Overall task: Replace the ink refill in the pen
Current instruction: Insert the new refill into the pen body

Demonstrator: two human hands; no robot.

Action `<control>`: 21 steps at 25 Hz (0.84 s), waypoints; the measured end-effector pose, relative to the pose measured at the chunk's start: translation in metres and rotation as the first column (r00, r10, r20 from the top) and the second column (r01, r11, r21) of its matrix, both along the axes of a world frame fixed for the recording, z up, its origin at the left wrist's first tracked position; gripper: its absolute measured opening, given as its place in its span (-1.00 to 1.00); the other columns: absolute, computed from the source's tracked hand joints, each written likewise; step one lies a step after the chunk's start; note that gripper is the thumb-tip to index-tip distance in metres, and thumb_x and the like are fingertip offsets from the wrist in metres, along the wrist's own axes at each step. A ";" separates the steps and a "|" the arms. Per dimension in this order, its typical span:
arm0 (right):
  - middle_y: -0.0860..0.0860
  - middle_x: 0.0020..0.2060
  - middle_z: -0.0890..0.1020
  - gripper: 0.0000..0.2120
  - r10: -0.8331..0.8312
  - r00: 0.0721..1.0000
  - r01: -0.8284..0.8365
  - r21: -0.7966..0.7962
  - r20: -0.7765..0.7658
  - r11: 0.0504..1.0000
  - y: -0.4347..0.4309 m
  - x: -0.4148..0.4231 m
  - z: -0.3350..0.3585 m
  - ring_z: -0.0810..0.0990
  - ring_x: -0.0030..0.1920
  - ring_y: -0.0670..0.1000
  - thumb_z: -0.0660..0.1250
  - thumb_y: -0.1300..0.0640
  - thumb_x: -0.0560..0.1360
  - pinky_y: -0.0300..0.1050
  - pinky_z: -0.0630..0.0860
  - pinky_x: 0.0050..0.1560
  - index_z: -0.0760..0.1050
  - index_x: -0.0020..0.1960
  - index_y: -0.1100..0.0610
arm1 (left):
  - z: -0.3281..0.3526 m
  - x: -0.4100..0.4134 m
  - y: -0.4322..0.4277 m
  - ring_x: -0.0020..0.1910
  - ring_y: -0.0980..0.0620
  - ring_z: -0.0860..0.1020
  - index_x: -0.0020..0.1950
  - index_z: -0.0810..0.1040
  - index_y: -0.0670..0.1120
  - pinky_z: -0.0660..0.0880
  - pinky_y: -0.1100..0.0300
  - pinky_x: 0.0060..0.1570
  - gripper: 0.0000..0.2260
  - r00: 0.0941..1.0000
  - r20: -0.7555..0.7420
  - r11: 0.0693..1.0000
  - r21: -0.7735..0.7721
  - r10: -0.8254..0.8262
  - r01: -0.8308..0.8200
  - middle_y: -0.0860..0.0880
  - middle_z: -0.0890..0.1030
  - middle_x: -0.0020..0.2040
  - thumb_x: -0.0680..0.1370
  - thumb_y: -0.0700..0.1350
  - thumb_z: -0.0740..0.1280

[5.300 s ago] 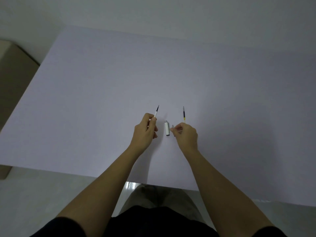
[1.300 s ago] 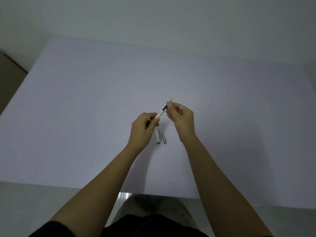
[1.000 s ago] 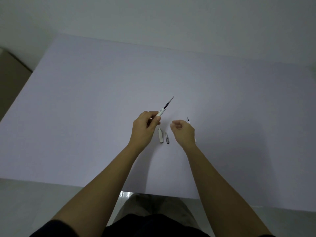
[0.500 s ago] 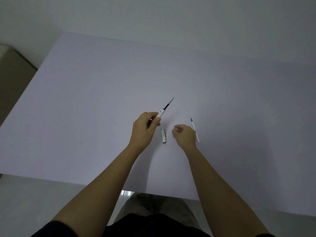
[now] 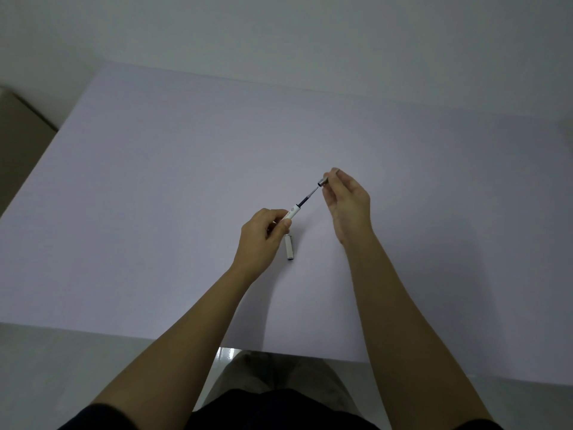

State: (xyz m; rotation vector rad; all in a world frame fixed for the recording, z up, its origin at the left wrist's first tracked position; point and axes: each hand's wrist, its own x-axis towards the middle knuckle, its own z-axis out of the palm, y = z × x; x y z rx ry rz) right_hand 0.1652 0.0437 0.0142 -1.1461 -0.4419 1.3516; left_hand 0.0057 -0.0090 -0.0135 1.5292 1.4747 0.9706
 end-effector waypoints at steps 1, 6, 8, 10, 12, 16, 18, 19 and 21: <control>0.00 -0.14 0.65 -0.87 0.009 1.000 -0.009 0.002 0.004 1.000 0.000 0.000 0.001 0.65 -0.15 -0.16 0.35 0.22 0.48 -0.34 0.55 -0.10 0.54 0.03 0.15 | 0.000 0.000 0.000 -0.15 0.02 0.58 -0.04 0.55 0.07 0.47 0.19 -0.16 -0.91 1.000 -0.002 1.000 0.002 0.001 -0.001 0.19 0.53 -0.20 0.55 -0.10 0.28; -0.01 -0.16 0.66 -0.90 0.021 1.000 -0.021 0.006 0.015 1.000 -0.002 -0.002 0.003 0.65 -0.13 -0.15 0.37 0.22 0.47 -0.33 0.55 -0.10 0.56 -0.02 0.12 | 0.000 0.000 0.001 -0.16 0.05 0.58 -0.01 0.57 0.03 0.46 0.26 -0.18 -0.91 1.000 -0.020 1.000 0.012 0.006 -0.006 0.21 0.52 -0.22 0.55 -0.10 0.28; -0.02 -0.17 0.67 -0.90 0.029 0.999 -0.029 0.008 0.026 1.000 -0.002 -0.003 0.002 0.66 -0.13 -0.16 0.37 0.22 0.47 -0.33 0.55 -0.10 0.56 -0.02 0.12 | 0.000 0.000 0.001 -0.18 0.10 0.58 -0.02 0.56 0.04 0.42 0.41 -0.23 -0.91 1.000 -0.025 1.000 0.013 0.009 -0.009 0.21 0.52 -0.22 0.55 -0.09 0.28; -0.04 -0.19 0.67 -0.88 0.046 0.998 -0.047 0.005 0.051 0.999 -0.003 -0.003 0.002 0.66 -0.13 -0.15 0.38 0.23 0.46 -0.33 0.55 -0.10 0.56 0.00 0.12 | 0.001 -0.001 0.001 -0.19 0.15 0.56 -0.02 0.56 0.05 0.40 0.48 -0.25 -0.91 0.999 -0.034 1.000 0.015 0.006 -0.006 0.21 0.52 -0.23 0.56 -0.08 0.27; -0.05 -0.18 0.68 -0.86 0.071 0.994 -0.072 0.000 0.087 0.997 -0.004 -0.003 0.001 0.66 -0.11 -0.14 0.39 0.23 0.46 -0.32 0.55 -0.08 0.57 0.02 0.13 | 0.001 -0.001 0.002 -0.20 0.17 0.56 -0.01 0.56 0.04 0.39 0.51 -0.25 -0.91 0.999 -0.045 1.000 0.018 0.003 -0.003 0.21 0.52 -0.23 0.56 -0.08 0.27; -0.05 -0.15 0.67 -0.86 0.132 0.980 -0.132 -0.005 0.152 0.991 -0.007 -0.007 -0.002 0.65 -0.08 -0.15 0.39 0.21 0.46 -0.32 0.54 -0.07 0.57 0.01 0.10 | 0.002 0.001 0.004 -0.21 0.20 0.55 0.00 0.55 0.04 0.39 0.52 -0.24 -0.92 0.999 -0.051 1.000 0.020 0.009 -0.008 0.19 0.51 -0.23 0.56 -0.08 0.27; -0.05 -0.15 0.66 -0.87 0.147 0.975 -0.148 -0.006 0.166 0.989 -0.009 -0.009 -0.003 0.64 -0.09 -0.16 0.39 0.20 0.46 -0.33 0.54 -0.08 0.58 0.00 0.08 | 0.003 0.000 0.005 -0.22 0.18 0.55 0.00 0.56 0.02 0.40 0.50 -0.23 -0.91 0.999 -0.054 1.000 0.029 0.006 -0.005 0.18 0.51 -0.23 0.56 -0.07 0.27; -0.05 -0.14 0.66 -0.87 0.151 0.974 -0.153 -0.005 0.169 0.988 -0.009 -0.009 -0.003 0.64 -0.09 -0.16 0.39 0.20 0.46 -0.33 0.54 -0.09 0.58 -0.01 0.08 | 0.003 0.000 0.005 -0.22 0.17 0.55 0.01 0.57 0.01 0.40 0.50 -0.23 -0.90 0.998 -0.055 1.000 0.029 0.006 -0.004 0.18 0.51 -0.23 0.56 -0.07 0.27; -0.06 -0.15 0.67 -0.88 0.157 0.973 -0.159 0.002 0.170 0.987 -0.010 -0.009 -0.003 0.65 -0.08 -0.17 0.39 0.20 0.46 -0.34 0.54 -0.09 0.59 -0.02 0.06 | 0.004 0.000 0.007 -0.22 0.17 0.56 0.02 0.57 -0.01 0.40 0.52 -0.23 -0.89 0.998 -0.059 1.000 0.016 0.004 -0.003 0.16 0.51 -0.20 0.56 -0.08 0.27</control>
